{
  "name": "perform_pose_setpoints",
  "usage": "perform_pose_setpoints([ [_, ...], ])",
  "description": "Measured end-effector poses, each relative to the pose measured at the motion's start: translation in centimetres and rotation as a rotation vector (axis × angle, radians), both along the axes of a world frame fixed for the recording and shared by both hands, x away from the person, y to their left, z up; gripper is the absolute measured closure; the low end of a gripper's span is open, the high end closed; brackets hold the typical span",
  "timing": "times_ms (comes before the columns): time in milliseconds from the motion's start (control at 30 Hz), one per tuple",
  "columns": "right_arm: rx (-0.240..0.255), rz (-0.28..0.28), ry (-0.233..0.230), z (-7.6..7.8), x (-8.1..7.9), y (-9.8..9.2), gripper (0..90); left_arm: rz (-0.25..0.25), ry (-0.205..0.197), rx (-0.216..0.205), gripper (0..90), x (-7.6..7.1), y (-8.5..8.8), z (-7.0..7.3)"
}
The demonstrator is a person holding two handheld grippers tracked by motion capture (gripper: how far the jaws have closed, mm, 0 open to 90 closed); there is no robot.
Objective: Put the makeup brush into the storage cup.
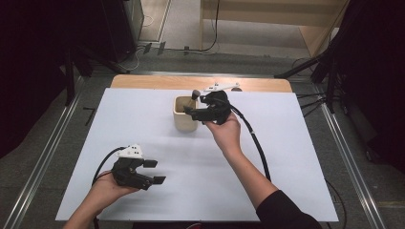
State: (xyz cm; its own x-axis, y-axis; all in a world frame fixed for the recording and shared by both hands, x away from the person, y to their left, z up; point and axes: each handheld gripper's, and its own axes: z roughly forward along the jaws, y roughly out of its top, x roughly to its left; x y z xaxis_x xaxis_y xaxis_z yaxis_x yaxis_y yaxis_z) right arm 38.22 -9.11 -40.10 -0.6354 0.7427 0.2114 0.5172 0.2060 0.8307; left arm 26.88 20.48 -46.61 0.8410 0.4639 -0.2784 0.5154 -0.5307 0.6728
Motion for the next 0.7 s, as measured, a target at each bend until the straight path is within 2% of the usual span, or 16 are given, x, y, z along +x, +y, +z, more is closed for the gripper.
perform_pose_setpoints([
  [467, -0.035, 0.058, 0.011, -0.8, -2.0, -1.1, 24.2, 0.001, -0.003, 0.005, 28.8, 0.0, 0.0, 0.0],
  [700, -0.037, 0.097, 0.039, -1.2, -3.0, -1.4, 24.2, 0.004, -0.004, 0.004, 28.9, 0.1, 0.1, 0.0],
])
